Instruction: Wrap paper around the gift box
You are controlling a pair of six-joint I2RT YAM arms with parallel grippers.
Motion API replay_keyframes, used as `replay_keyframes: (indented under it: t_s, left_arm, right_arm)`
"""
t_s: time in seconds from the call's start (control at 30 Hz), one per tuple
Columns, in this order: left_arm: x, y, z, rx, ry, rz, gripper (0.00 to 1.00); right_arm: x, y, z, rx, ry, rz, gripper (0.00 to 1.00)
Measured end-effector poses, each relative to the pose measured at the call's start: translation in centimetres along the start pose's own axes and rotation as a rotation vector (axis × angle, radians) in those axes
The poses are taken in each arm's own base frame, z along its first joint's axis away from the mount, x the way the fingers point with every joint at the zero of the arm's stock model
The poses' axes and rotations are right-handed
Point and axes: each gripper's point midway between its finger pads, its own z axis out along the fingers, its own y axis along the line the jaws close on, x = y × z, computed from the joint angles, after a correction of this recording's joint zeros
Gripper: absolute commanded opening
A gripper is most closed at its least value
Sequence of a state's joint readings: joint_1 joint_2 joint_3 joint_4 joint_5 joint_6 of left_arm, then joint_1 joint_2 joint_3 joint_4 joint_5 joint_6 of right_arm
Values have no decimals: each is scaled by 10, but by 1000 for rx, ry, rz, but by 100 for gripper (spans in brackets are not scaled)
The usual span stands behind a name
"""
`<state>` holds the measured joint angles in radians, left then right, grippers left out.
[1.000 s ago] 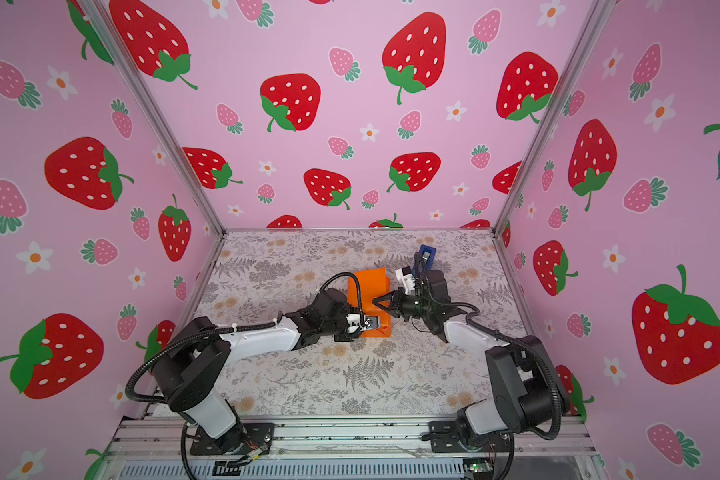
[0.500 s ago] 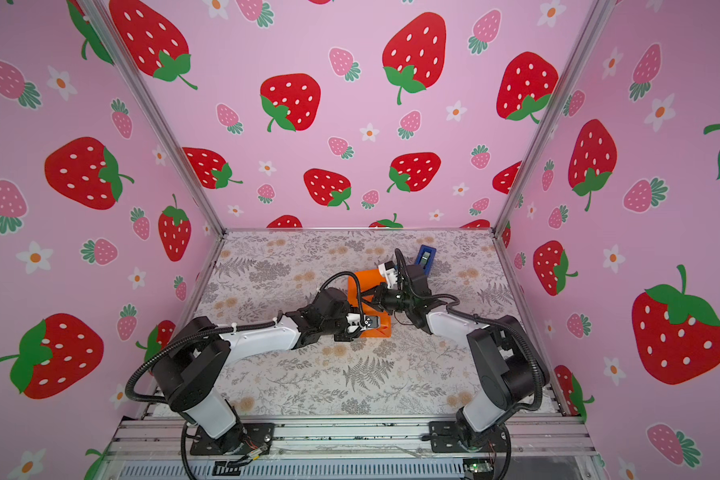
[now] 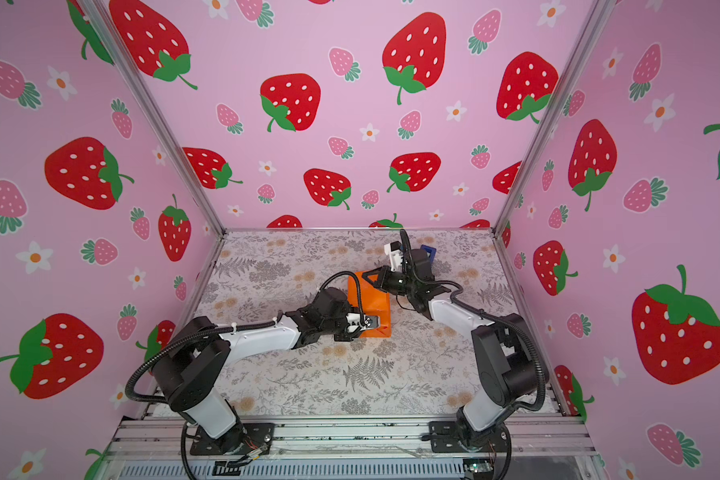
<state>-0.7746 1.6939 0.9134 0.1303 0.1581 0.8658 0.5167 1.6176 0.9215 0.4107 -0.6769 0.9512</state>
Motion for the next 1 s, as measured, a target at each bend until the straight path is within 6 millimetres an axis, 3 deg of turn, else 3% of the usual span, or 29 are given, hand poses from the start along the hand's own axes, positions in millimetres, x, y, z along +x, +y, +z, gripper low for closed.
replay_keyframes:
  t_s: [0.17, 0.27, 1.0]
  left_arm:
    - [0, 0, 0, 0, 1, 0, 46]
    - [0, 0, 0, 0, 0, 0, 45]
    - [-1, 2, 2, 20, -6, -12, 43]
  right_arm:
    - [48, -29, -2, 10, 94, 146, 0]
    - [66, -36, -5, 16, 132, 198, 0]
    - [127, -32, -34, 10, 203, 258, 0]
